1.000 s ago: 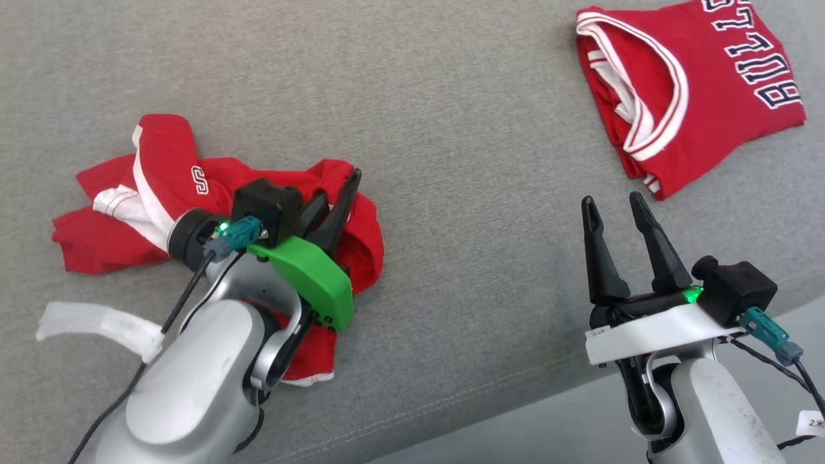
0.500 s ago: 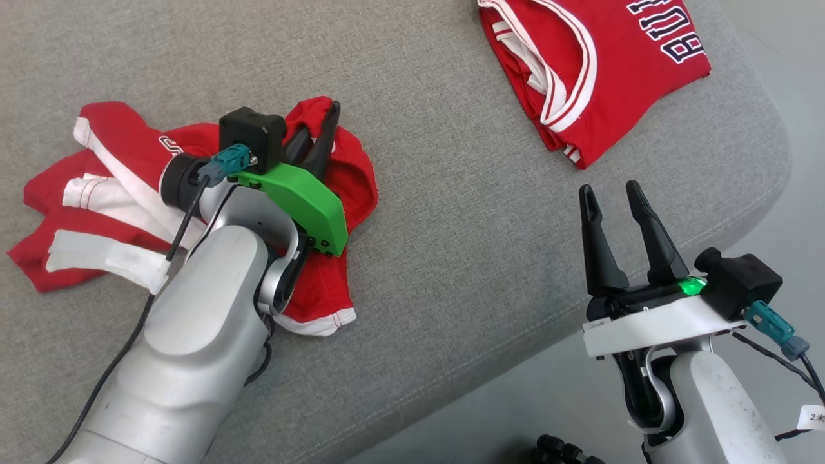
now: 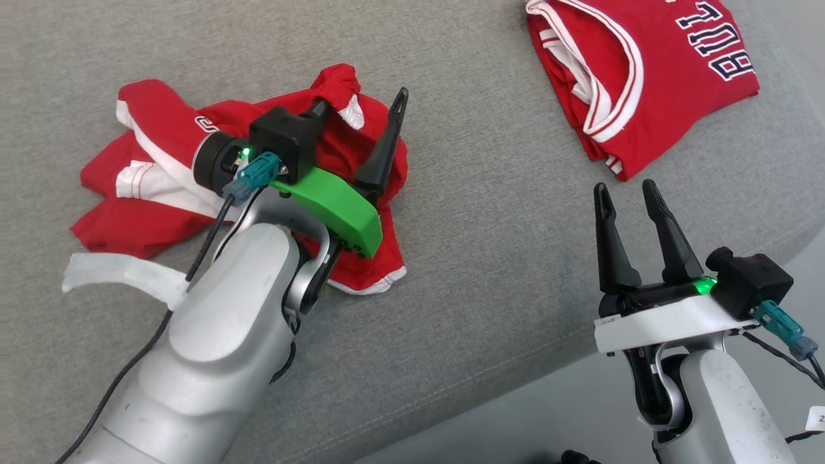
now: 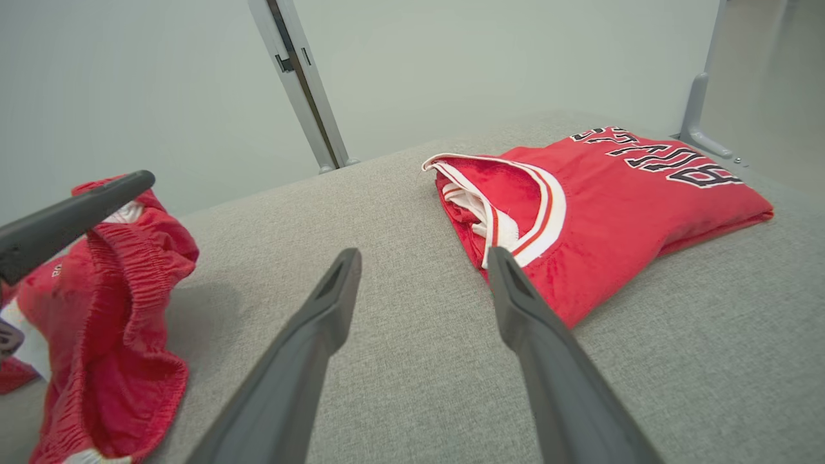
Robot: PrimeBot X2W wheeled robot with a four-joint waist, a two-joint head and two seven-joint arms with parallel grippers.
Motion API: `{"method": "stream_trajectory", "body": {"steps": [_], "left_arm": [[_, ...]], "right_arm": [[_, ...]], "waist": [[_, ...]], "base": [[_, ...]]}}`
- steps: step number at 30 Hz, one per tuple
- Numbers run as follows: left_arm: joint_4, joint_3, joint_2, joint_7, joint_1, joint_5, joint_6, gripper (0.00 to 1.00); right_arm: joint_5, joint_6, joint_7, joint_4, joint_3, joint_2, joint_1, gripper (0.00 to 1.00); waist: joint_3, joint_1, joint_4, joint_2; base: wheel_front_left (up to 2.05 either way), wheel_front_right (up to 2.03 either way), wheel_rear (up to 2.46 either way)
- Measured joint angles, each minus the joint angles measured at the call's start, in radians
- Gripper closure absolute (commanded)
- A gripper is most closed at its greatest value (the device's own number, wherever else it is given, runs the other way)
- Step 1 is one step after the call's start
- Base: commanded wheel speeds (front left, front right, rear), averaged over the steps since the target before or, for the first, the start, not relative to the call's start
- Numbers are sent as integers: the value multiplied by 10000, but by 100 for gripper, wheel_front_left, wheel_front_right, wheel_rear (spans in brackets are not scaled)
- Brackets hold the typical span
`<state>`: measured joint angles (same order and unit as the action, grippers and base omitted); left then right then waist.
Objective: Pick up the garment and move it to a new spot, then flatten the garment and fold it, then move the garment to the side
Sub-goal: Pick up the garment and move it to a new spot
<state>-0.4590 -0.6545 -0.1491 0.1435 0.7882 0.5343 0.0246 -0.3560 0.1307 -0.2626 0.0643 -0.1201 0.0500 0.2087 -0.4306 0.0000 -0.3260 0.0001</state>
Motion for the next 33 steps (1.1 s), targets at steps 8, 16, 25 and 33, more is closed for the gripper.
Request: {"method": "stream_trajectory", "body": {"steps": [8, 16, 25, 33], "left_arm": [[1833, -219, -777, -1233, -1005, 278, -117, 0], [3170, 199, -1338, -1195, -2015, 449, -817, 0], [4683, 2031, -2382, 679, -4402, 504, -2583, 0], [5225, 3095, -2826, 1060, -5981, 454, -3327, 0]], "right_arm": [[301, 2, -2, 102, 251, -4, -24, 0], [516, 0, -2, 176, 274, -6, -107, 0], [936, 0, 4, 155, 387, -6, -433, 0], [1254, 0, 222, 31, 539, -8, -739, 0]], "waist": [[361, 0, 827, 0], [887, 0, 1440, 0], [1671, 0, 2133, 0], [2216, 0, 2618, 0]], "base": [[0, 0, 0], [0, 0, 0], [0, 0, 0], [0, 0, 0]]}}
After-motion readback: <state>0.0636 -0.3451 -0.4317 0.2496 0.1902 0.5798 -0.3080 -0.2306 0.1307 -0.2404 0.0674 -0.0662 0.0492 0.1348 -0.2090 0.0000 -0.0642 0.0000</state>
